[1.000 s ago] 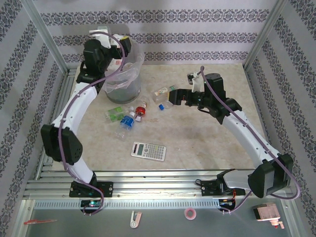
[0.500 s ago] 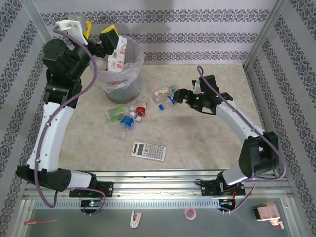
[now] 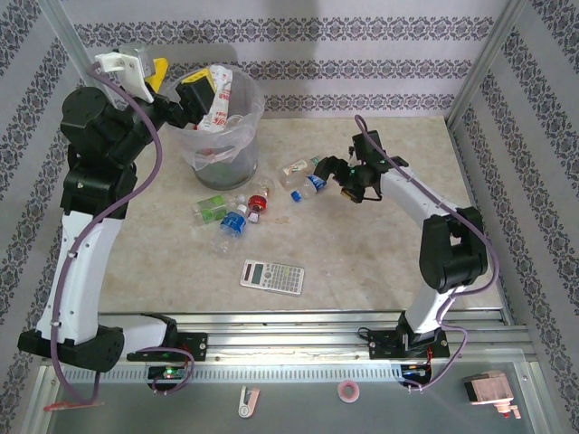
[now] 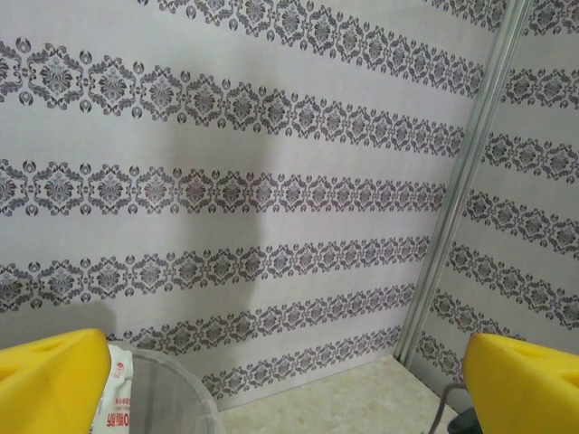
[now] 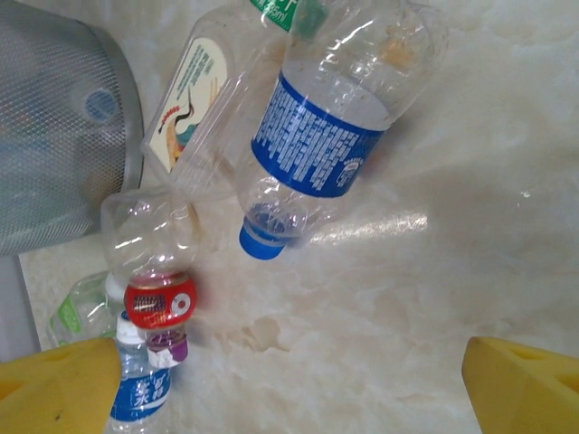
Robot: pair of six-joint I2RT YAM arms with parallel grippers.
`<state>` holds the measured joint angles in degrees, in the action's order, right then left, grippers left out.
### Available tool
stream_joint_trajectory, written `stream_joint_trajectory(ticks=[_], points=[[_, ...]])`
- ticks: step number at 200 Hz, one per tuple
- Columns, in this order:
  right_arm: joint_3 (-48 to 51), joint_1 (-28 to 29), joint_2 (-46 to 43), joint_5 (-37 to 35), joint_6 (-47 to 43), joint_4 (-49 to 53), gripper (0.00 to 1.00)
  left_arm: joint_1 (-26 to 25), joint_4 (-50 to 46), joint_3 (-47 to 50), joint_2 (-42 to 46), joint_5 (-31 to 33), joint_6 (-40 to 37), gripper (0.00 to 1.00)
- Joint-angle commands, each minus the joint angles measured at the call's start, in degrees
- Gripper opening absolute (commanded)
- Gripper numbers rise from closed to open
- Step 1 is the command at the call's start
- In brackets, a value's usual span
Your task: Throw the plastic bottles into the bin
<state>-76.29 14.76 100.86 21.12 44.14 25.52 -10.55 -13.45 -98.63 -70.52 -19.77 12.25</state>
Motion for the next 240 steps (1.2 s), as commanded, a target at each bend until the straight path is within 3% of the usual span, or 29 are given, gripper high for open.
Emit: stream_joint_trajectory(ticks=[1,240], points=[[-2.9,0.0,2.8,-1.7,3.5,0.1,0.96,-0.7,-1.8,1.0,1.5,-1.3,-1.1,1.0],[-14.5,2.6,21.2,-8.5,12.1,0.6,0.87,-1.8,-5.0,1.9,1.9,-2.4,-3.5,1.0]])
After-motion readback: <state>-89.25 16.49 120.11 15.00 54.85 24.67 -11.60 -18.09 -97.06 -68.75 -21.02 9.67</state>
